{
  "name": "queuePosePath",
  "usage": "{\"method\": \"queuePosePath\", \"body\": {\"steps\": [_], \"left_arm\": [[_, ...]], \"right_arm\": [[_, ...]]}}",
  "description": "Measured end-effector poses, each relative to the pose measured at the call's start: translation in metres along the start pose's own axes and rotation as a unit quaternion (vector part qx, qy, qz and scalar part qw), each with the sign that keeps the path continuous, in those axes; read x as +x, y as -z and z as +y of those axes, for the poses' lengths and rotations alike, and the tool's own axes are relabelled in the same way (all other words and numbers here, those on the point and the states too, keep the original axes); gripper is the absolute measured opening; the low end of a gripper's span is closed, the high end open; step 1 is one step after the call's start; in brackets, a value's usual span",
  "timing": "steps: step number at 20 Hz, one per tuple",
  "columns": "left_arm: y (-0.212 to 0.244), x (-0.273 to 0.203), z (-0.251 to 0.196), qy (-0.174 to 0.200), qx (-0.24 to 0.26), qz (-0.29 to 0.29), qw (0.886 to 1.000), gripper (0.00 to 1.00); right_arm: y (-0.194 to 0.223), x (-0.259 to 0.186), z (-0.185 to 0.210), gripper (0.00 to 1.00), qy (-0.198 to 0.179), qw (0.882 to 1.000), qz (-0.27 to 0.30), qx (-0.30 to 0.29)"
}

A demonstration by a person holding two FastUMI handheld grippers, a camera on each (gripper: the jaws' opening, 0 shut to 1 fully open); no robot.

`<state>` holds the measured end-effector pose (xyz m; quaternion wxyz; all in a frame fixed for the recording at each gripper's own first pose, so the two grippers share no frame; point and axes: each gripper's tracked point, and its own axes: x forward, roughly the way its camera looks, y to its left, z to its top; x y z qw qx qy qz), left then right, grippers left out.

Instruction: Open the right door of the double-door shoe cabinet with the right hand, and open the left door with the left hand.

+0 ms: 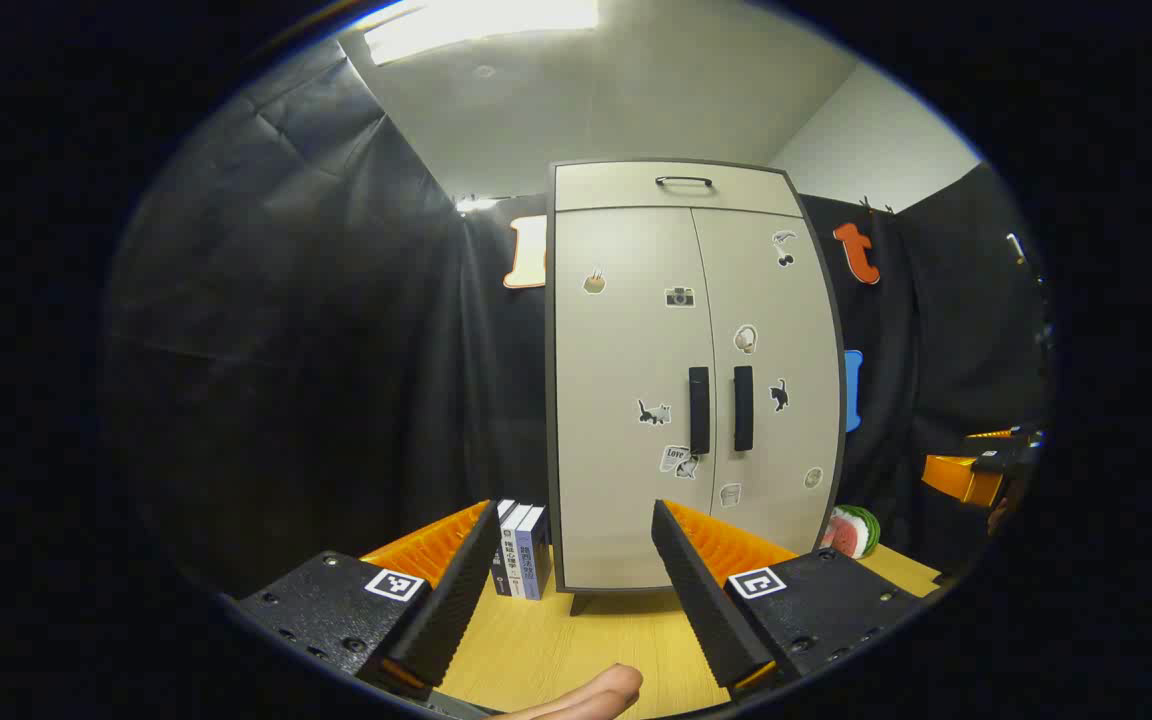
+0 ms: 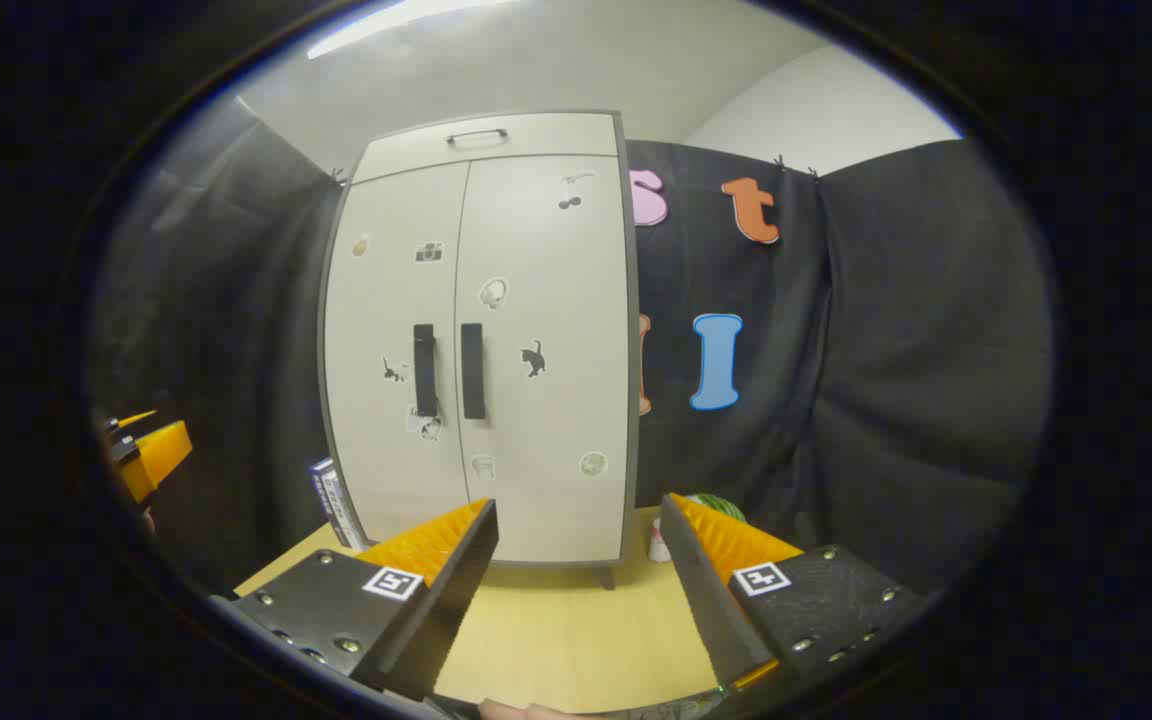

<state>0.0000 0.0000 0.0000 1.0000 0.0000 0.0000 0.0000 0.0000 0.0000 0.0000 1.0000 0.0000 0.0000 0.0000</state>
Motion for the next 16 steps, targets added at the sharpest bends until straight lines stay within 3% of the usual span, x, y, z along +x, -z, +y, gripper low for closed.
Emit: {"method": "queuePosePath", "body": {"steps": [16], "left_arm": [[0.021,0.036,-0.003,0.019,-0.013,-0.006,1.0,0.95]], "right_arm": [[0.027,0.024,0.043,0.97,-0.039,0.999,0.013,-0.021]]}}
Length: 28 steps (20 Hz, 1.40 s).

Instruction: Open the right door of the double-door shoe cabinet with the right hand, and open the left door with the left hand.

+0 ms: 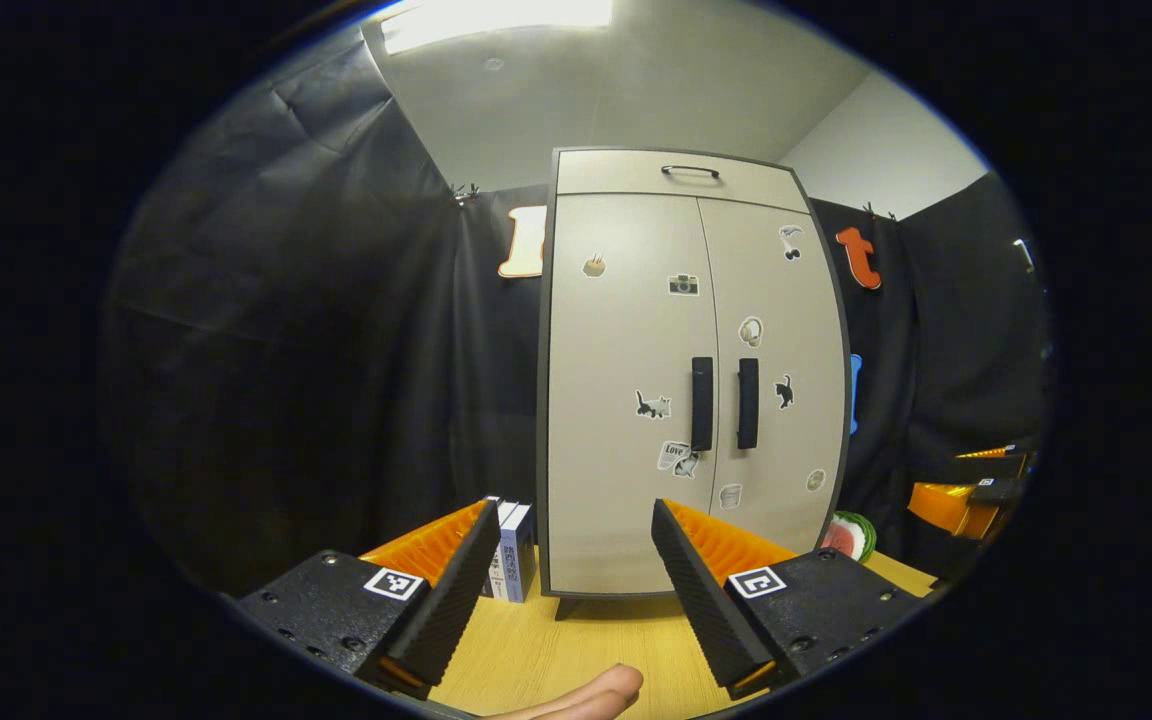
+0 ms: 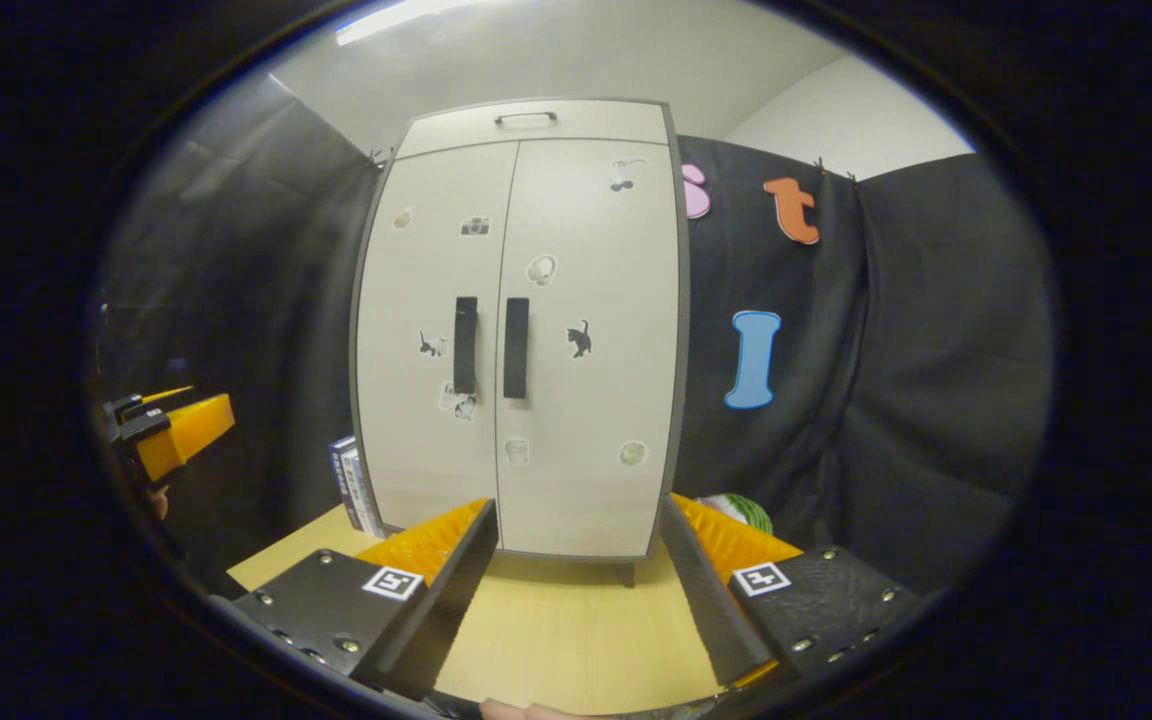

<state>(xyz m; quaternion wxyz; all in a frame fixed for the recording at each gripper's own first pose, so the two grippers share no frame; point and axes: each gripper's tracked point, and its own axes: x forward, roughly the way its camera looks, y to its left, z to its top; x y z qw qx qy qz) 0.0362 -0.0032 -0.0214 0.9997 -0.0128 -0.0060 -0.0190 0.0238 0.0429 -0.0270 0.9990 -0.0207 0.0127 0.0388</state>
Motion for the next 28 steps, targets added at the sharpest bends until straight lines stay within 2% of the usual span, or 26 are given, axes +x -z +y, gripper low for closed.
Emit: {"method": "queuePosePath", "body": {"steps": [10,14,19,23,28], "left_arm": [[0.017,0.041,-0.015,0.033,-0.003,0.018,0.999,0.96],[0.031,0.052,-0.022,0.046,-0.004,0.026,0.999,0.96],[0.042,0.05,-0.021,0.051,-0.004,0.033,0.998,0.96],[0.052,0.045,-0.022,0.067,-0.001,0.035,0.997,0.96],[0.071,0.042,-0.012,0.059,-0.005,0.047,0.997,0.96]], "right_arm": [[-0.036,0.072,-0.011,0.96,0.015,1.0,-0.009,0.026],[-0.061,0.124,-0.006,0.97,0.007,0.999,-0.021,0.043],[-0.092,0.189,0.0,0.97,0.007,0.998,-0.047,0.034],[-0.104,0.221,0.037,0.97,-0.048,0.997,-0.059,0.033],[-0.111,0.244,0.088,0.97,-0.089,0.993,-0.07,0.02]]}}
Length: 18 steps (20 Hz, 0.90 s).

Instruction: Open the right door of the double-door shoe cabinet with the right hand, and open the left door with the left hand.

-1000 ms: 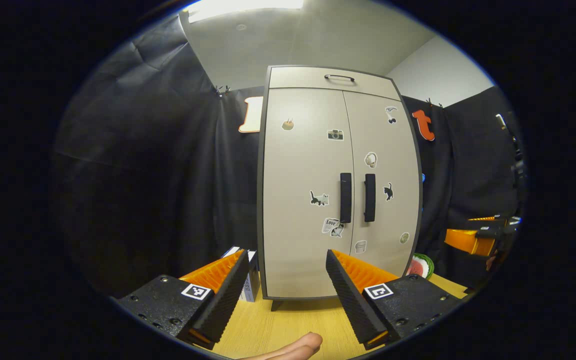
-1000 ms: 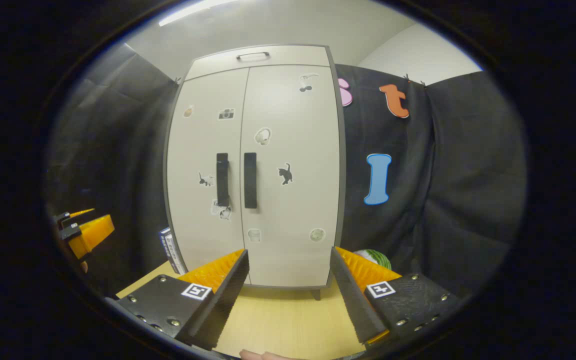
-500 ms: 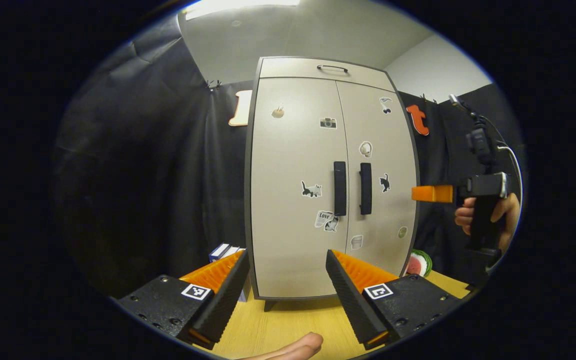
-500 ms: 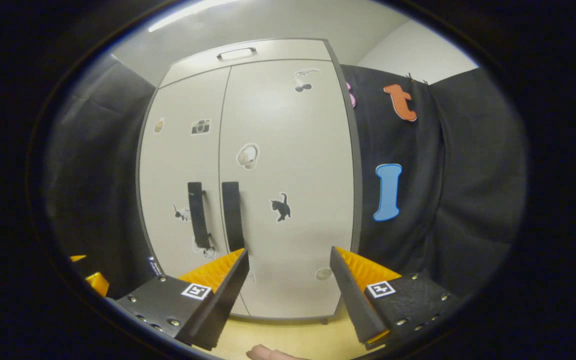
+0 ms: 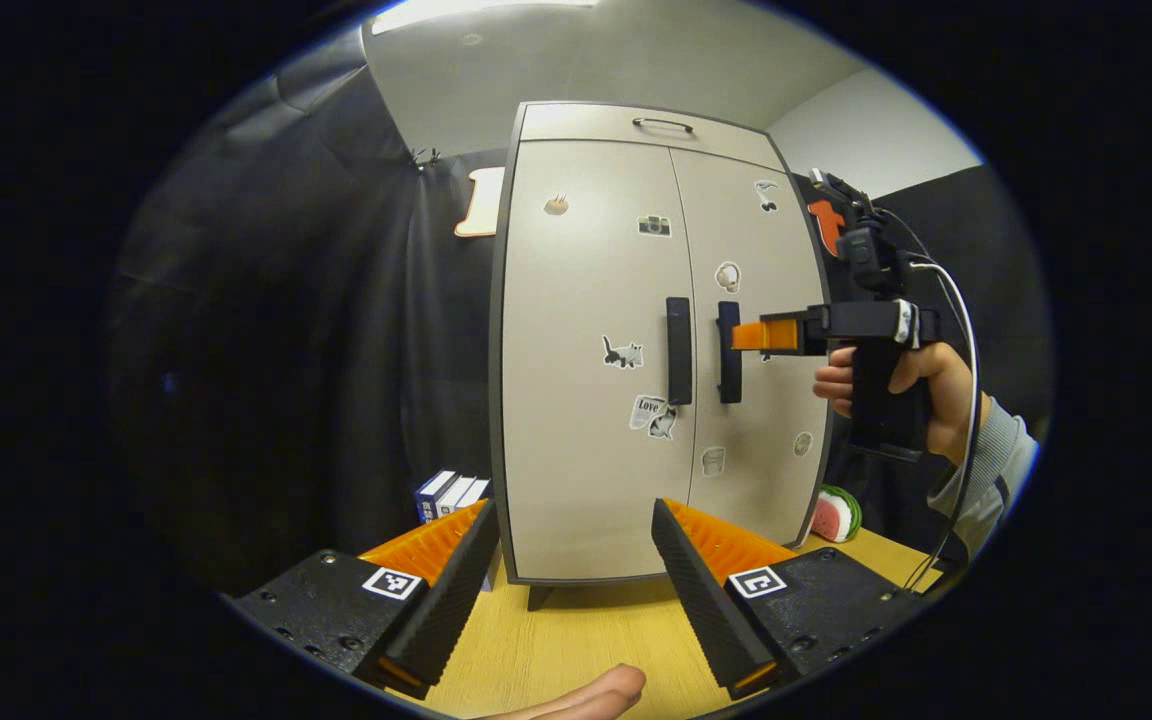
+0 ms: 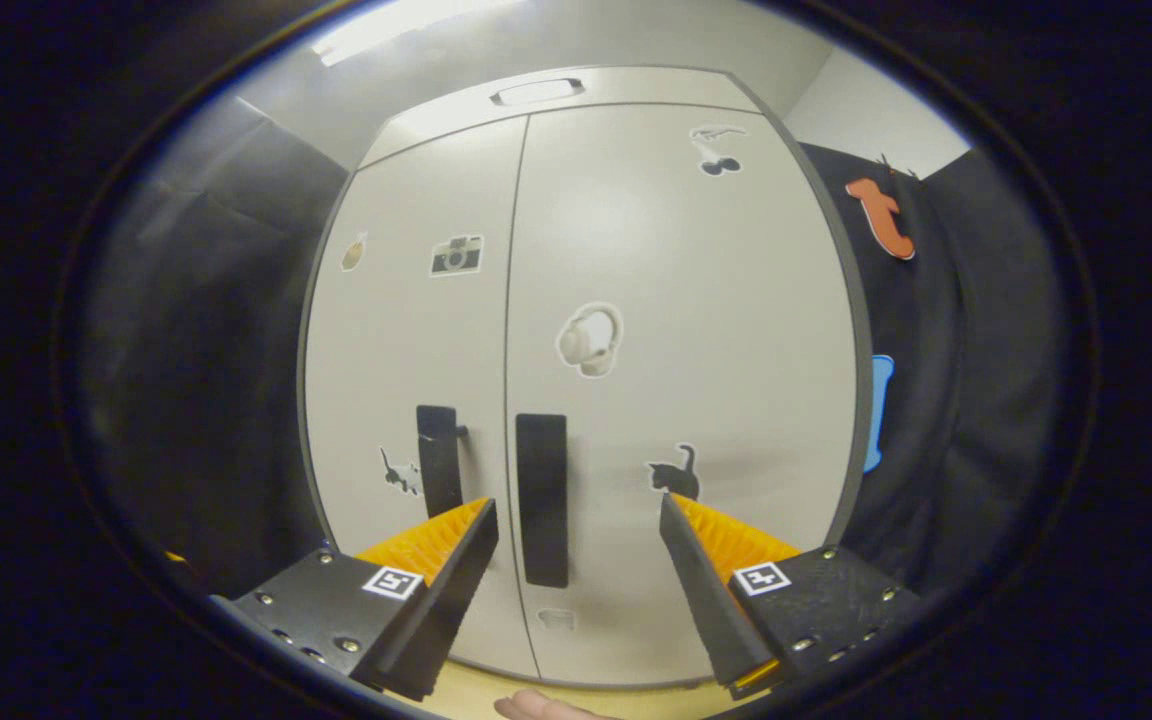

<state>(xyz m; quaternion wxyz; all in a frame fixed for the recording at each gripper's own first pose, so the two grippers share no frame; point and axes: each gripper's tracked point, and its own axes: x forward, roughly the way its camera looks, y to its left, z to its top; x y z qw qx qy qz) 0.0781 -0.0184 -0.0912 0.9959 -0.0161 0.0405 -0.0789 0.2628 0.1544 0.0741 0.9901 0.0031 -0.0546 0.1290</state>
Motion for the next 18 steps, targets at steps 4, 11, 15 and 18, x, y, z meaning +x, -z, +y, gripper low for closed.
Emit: {"method": "queuePosePath", "body": {"steps": [4,11,15,18], "left_arm": [[0.002,-0.006,0.011,-0.008,0.006,-0.002,1.0,0.96],[0.005,-0.02,0.028,-0.013,0.004,-0.005,1.0,0.96],[0.008,-0.019,0.041,-0.027,0.004,0.002,1.0,0.96],[0.01,-0.019,0.048,-0.033,-0.003,0.005,0.999,0.96]], "right_arm": [[0.008,0.022,0.02,0.96,0.006,0.999,0.021,-0.023],[0.01,0.037,0.005,0.77,0.042,0.999,0.016,-0.027],[0.01,0.047,0.007,0.31,0.015,0.999,0.026,0.027],[0.011,0.053,0.008,0.31,0.015,1.0,0.023,-0.004]]}}
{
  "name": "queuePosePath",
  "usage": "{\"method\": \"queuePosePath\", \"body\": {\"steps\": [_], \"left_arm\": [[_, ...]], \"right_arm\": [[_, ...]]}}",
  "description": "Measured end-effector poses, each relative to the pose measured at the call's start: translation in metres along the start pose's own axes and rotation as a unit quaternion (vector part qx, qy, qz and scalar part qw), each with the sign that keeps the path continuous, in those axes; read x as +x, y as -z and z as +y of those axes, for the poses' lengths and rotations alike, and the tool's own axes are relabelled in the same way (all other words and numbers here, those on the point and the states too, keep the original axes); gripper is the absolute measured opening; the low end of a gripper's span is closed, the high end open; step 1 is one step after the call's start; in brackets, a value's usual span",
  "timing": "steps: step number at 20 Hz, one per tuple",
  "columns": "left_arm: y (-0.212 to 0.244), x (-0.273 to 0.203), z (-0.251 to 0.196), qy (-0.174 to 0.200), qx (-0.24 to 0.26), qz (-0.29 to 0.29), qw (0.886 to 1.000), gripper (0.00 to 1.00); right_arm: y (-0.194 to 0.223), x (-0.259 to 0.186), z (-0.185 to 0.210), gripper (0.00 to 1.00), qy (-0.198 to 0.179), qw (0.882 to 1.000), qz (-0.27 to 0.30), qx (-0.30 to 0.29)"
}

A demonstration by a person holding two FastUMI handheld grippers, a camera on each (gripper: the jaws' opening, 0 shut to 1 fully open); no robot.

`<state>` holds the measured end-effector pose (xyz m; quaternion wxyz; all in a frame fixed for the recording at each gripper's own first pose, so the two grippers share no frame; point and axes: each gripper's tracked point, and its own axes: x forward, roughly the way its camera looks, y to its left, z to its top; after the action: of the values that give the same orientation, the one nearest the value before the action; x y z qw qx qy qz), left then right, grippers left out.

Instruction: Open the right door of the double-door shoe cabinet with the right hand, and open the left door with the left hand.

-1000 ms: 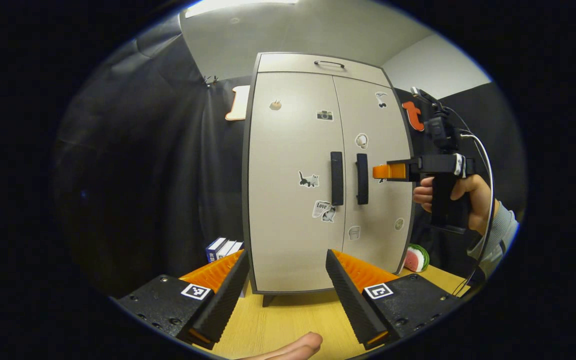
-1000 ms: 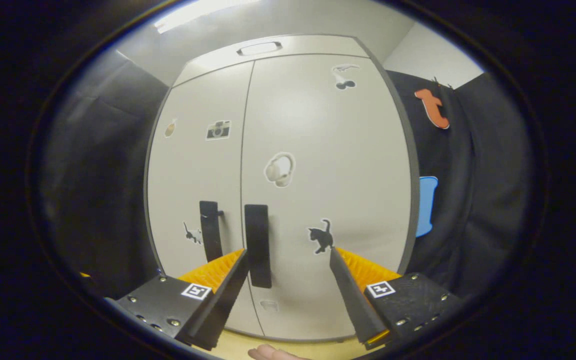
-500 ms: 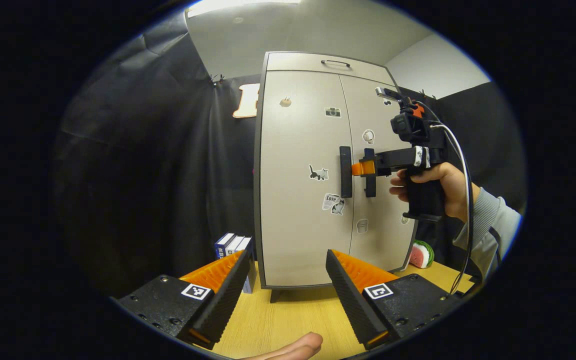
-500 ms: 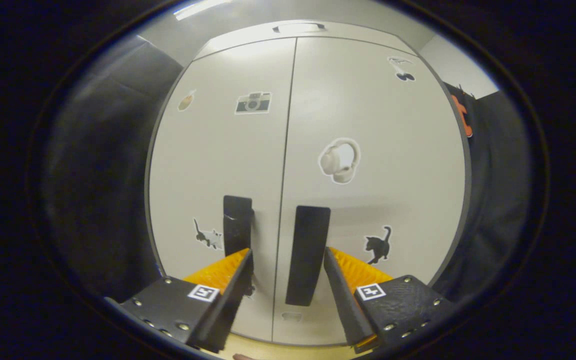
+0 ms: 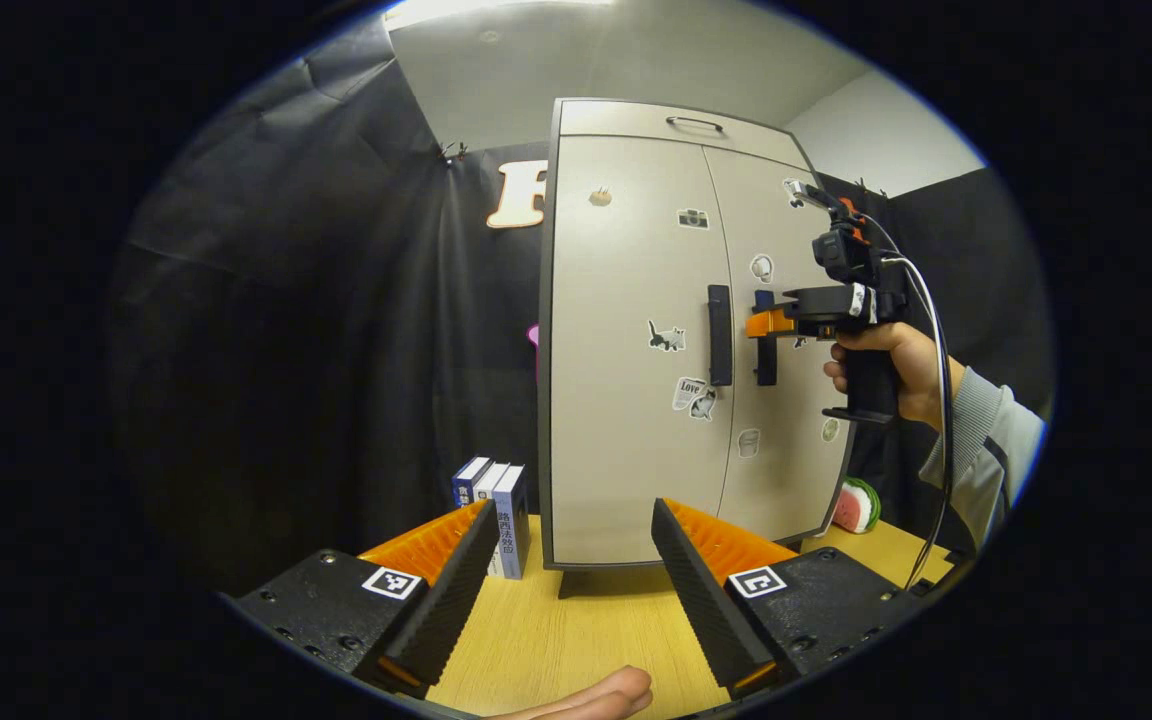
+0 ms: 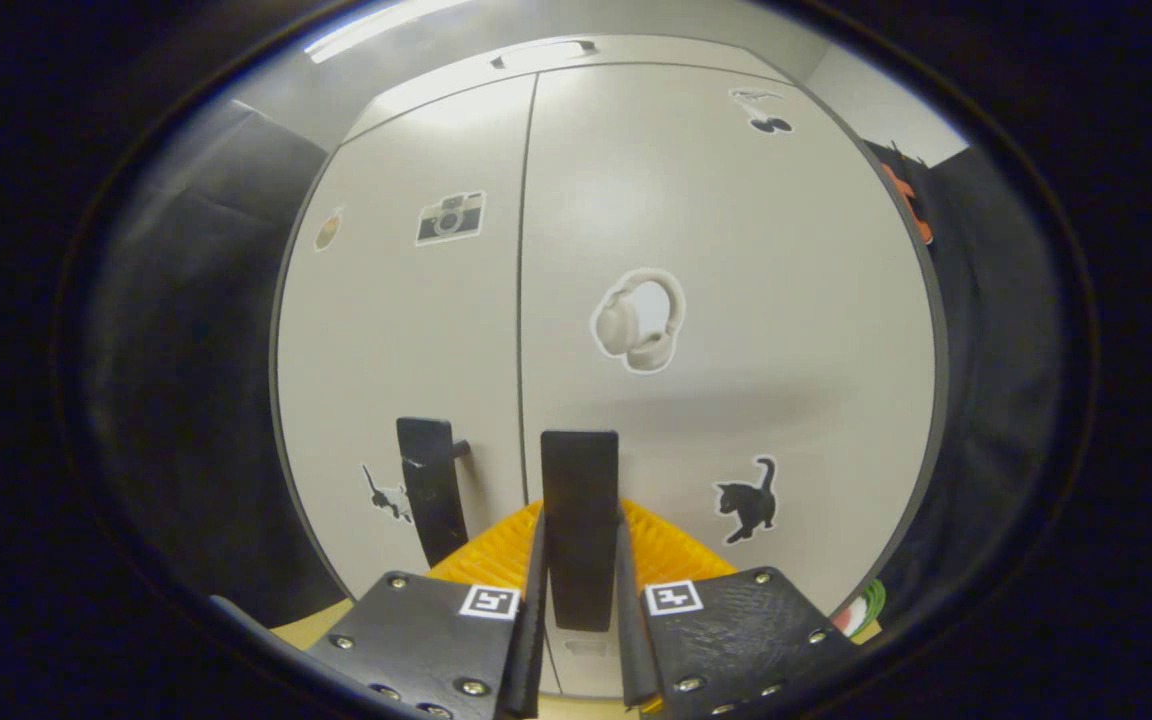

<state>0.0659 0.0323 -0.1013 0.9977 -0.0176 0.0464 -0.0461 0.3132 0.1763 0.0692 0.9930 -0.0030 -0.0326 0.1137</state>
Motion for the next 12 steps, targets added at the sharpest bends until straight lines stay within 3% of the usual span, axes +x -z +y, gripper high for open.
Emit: {"method": "queuePosePath", "body": {"steps": [5,7,8,12], "left_arm": [[-0.002,-0.003,0.009,-0.015,-0.004,0.0,1.0,0.96],[-0.002,-0.004,0.011,-0.021,-0.005,0.001,1.0,0.96],[-0.002,-0.005,0.011,-0.023,-0.005,0.001,1.0,0.96],[-0.002,-0.017,0.013,-0.031,0.004,0.005,1.0,0.96]], "right_arm": [[0.002,0.005,-0.002,0.31,0.022,1.0,0.014,0.001],[0.007,0.01,-0.003,0.26,0.033,0.999,0.019,-0.009],[0.002,0.0,-0.002,0.17,0.03,0.999,0.02,-0.009],[0.004,0.0,-0.003,0.18,0.036,0.999,0.028,-0.004]]}}
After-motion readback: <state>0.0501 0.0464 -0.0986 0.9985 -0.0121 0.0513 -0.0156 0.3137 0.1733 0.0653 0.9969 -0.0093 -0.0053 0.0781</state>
